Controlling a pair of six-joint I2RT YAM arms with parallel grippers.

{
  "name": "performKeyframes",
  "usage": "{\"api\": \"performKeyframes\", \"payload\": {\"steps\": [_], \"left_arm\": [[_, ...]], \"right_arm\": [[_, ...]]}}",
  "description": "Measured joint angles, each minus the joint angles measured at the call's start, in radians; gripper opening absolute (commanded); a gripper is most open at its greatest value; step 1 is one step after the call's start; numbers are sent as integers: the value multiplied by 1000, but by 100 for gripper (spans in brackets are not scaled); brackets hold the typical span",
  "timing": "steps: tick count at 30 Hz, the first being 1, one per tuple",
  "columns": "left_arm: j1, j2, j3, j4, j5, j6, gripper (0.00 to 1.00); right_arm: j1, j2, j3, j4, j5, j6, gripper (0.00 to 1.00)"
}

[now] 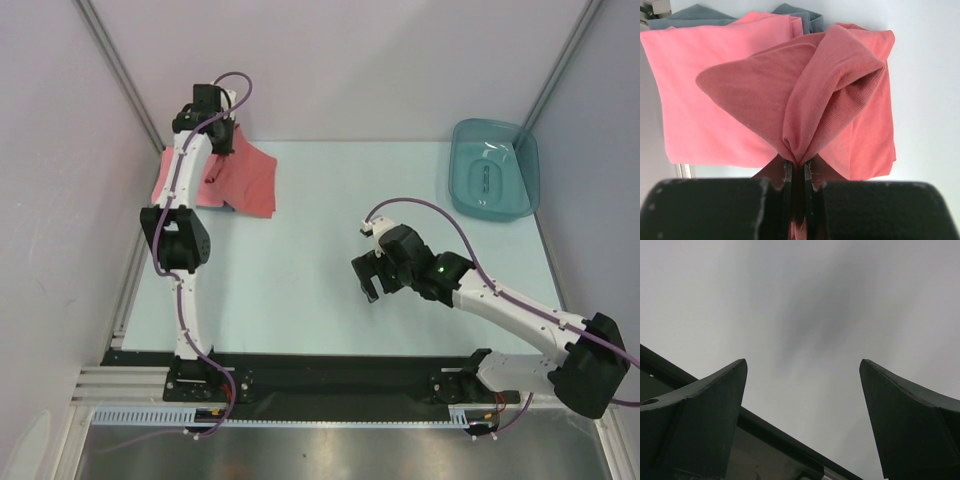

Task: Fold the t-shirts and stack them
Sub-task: Neatly place the folded tshirt to the corner

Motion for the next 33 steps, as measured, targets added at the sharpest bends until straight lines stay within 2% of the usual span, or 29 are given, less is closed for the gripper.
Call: {"api": "performKeyframes", "payload": {"steps": [18, 33], "left_arm": [[28, -7, 53, 12, 0, 61, 0], [40, -36, 40, 15, -3, 86, 0]], "right_arm": [[-32, 82, 1, 43, -59, -43, 99], [-32, 108, 9, 46, -64, -43, 99]]}}
